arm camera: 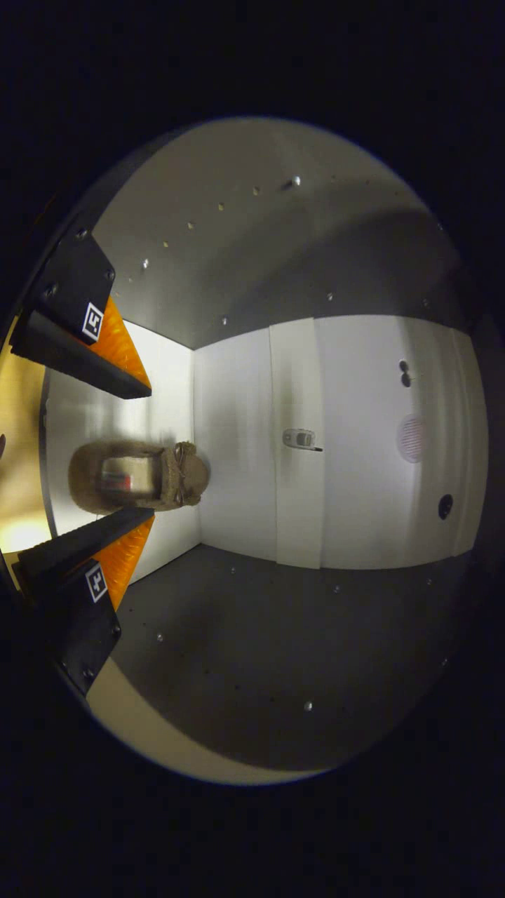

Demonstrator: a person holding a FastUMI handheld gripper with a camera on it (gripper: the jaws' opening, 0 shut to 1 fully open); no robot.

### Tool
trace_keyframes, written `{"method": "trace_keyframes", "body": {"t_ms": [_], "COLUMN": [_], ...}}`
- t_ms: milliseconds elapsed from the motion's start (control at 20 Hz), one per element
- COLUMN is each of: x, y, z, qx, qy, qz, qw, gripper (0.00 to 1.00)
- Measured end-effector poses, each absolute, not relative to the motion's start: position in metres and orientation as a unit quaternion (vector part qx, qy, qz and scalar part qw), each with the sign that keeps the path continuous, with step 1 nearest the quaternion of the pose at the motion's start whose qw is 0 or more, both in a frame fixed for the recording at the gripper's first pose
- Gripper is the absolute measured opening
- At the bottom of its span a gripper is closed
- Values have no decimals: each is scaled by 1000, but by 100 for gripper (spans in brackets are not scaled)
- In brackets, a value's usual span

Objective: Open the shoe cabinet door, grab the shoes and put them into the shoe cabinet, then close the shoe cabinet door.

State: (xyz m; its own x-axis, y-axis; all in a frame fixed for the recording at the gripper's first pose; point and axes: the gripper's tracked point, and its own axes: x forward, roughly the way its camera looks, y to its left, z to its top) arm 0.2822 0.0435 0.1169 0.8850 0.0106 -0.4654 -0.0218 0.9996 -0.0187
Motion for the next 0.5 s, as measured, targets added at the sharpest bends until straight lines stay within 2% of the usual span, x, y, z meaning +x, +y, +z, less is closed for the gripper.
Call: {"method": "trace_keyframes", "body": {"t_ms": [500], "x": [146], "y": [56], "z": [179], "qx": [1], "qy": [150], "qz": [46], "qw": [988], "gripper": [98]}}
